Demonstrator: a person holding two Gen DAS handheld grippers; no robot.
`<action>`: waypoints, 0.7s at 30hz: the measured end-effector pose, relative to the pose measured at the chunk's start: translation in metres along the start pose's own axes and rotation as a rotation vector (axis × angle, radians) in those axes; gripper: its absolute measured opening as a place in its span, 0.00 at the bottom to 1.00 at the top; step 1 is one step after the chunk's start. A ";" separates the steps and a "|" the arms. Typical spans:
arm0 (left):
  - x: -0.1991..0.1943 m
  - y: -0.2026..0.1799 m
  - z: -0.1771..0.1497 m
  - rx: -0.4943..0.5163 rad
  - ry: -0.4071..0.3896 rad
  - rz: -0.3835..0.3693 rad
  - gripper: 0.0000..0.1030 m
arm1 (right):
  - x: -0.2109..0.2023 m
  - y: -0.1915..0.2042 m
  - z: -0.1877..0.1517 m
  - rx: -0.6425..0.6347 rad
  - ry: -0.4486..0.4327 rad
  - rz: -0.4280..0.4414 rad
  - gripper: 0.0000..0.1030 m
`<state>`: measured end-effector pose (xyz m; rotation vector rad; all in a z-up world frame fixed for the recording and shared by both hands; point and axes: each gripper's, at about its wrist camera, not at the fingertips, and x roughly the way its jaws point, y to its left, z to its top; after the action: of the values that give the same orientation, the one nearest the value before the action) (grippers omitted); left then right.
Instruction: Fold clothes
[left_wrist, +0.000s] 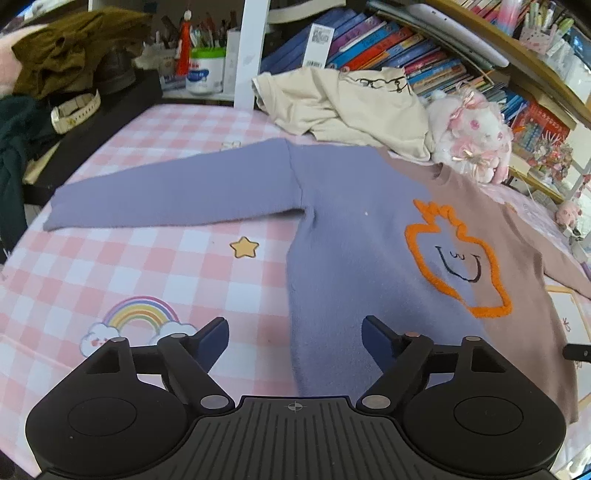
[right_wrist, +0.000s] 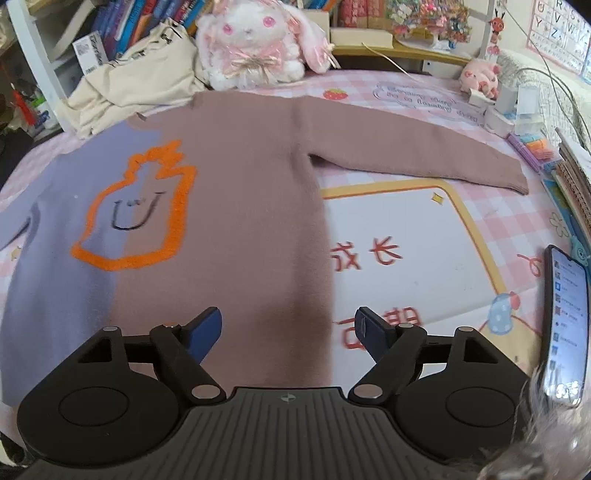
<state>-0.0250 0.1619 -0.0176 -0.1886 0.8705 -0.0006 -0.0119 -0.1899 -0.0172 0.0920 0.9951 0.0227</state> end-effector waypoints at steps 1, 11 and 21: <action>-0.002 0.002 0.000 0.008 -0.006 0.002 0.81 | -0.002 0.005 -0.001 -0.002 -0.010 -0.002 0.77; -0.016 0.045 -0.001 0.068 -0.021 -0.014 0.82 | -0.018 0.059 -0.024 0.018 -0.066 -0.038 0.80; -0.021 0.098 0.002 0.085 -0.030 0.016 0.89 | -0.018 0.119 -0.052 0.031 -0.016 -0.032 0.91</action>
<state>-0.0440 0.2600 -0.0163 -0.1014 0.8408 -0.0198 -0.0629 -0.0688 -0.0199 0.1042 0.9811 -0.0221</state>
